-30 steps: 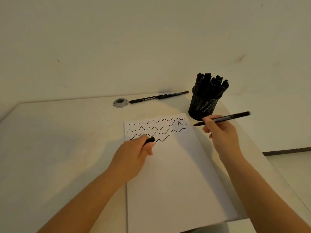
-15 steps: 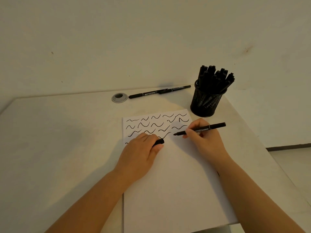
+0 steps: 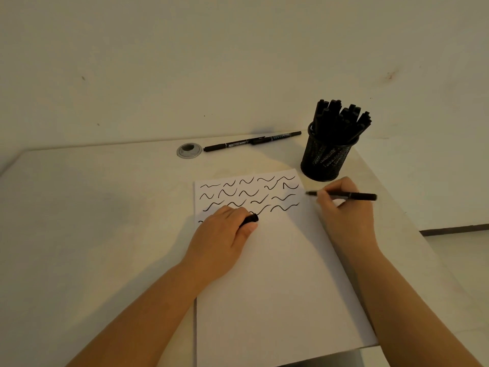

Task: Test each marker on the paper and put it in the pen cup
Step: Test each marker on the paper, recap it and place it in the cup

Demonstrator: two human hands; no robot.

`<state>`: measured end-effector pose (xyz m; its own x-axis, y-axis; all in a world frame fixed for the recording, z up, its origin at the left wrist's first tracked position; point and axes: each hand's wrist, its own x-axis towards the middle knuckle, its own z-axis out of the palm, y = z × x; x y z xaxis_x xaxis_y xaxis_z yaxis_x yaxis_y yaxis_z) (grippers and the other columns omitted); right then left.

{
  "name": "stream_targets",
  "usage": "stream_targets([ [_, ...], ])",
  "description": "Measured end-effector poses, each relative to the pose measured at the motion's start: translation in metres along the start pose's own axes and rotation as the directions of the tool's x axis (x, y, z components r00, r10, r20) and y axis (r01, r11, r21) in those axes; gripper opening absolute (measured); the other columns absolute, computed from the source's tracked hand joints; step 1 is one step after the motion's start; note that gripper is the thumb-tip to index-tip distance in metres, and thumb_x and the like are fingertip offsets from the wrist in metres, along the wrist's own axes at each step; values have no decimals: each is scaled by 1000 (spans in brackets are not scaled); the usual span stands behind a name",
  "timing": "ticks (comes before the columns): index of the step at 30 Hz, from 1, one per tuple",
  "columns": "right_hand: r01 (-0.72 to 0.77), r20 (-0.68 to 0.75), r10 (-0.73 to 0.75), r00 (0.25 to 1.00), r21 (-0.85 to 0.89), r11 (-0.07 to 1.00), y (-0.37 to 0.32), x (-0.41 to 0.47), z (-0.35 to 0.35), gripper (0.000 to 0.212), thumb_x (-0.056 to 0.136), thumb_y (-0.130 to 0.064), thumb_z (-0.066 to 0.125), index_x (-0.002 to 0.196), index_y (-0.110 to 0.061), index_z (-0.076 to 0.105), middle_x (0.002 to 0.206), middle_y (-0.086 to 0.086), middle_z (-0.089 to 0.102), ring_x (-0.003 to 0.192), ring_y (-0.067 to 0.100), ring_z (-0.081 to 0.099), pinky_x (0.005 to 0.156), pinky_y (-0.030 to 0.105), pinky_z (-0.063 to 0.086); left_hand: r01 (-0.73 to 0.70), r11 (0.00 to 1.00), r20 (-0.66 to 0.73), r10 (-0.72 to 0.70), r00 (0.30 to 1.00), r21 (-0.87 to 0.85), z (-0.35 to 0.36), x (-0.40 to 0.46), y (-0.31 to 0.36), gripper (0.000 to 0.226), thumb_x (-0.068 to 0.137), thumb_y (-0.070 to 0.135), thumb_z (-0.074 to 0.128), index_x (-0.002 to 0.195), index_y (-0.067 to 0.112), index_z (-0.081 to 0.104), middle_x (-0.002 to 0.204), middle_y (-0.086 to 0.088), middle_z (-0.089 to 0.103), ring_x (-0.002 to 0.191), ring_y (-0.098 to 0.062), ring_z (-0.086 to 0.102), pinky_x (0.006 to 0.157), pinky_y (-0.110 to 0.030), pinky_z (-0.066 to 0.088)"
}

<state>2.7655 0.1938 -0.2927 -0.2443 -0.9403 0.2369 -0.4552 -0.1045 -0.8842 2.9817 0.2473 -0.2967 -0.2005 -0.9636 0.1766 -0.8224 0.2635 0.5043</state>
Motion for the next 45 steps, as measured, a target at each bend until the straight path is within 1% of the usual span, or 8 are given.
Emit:
stream_targets([
  [3, 14, -127, 5, 992, 149, 989, -11, 1, -8, 8, 83, -19, 62, 80, -25, 58, 74, -7, 65, 68, 1, 60, 59, 17, 44, 6, 999, -45, -8, 999, -43, 0, -1, -1, 34, 95, 39, 37, 102, 12, 58, 91, 0, 61, 87, -18, 52, 74, -36, 43],
  [8, -151, 82, 129, 988, 377, 914, -32, -5, -5, 10, 87, -15, 59, 80, -21, 63, 59, -7, 63, 54, 1, 57, 50, 14, 45, -6, 992, -131, -11, 991, -128, -3, -1, 0, 34, 89, 39, 37, 94, 13, 58, 78, 8, 57, 64, -4, 44, 60, -24, 35],
  [12, -427, 331, 271, 904, 653, 626, -43, -11, 12, 25, 93, -22, 49, 74, -17, 65, 52, -3, 59, 50, 8, 53, 45, 20, 40, -14, 991, -130, -4, 991, -135, -5, -2, -1, 23, 93, 35, 44, 92, 17, 58, 64, 20, 46, 62, 8, 47, 55, -10, 29],
  [14, -449, 349, 281, 894, 706, 548, -42, -17, 25, 32, 92, -19, 47, 67, -15, 65, 48, -1, 55, 45, 10, 50, 42, 19, 39, -8, 992, -125, -8, 992, -129, -5, -2, -2, 19, 93, 32, 46, 93, 17, 58, 63, 22, 44, 63, 9, 47, 55, -9, 29],
  [18, -342, 261, 221, 940, 712, 613, -29, -27, 39, 25, 92, -10, 44, 69, -12, 54, 44, -1, 52, 42, 13, 44, 45, 20, 36, -9, 993, -121, -5, 993, -119, -5, -2, -4, 30, 92, 41, 39, 93, 18, 57, 69, 15, 51, 62, -4, 45, 57, -19, 33],
  [24, -362, 318, 181, 931, 726, 585, -21, -26, 37, 24, 91, -8, 42, 68, -14, 48, 45, 2, 53, 43, 15, 45, 44, 20, 38, -29, 991, -107, 16, 994, -128, -6, -1, -3, 25, 93, 38, 42, 95, 18, 58, 72, 13, 53, 66, -11, 49, 58, -25, 38],
  [32, -303, 364, 66, 929, 646, 700, -23, -30, 38, 26, 92, -3, 41, 70, -14, 49, 48, 5, 59, 46, 14, 49, 47, 19, 40, -41, 994, -89, 32, 996, -106, -5, -1, -3, 31, 89, 44, 40, 99, 22, 60, 64, 24, 42, 60, 4, 43, 54, -13, 26],
  [45, -198, 512, -120, 851, 523, 829, -33, -38, 38, 15, 83, 3, 57, 78, -11, 61, 58, 1, 66, 53, 9, 56, 53, 19, 45, -29, 985, -139, 6, 990, -168, -9, -4, -1, 28, 88, 42, 39, 92, 21, 57, 56, 15, 43, 56, -4, 44, 50, -15, 28],
])
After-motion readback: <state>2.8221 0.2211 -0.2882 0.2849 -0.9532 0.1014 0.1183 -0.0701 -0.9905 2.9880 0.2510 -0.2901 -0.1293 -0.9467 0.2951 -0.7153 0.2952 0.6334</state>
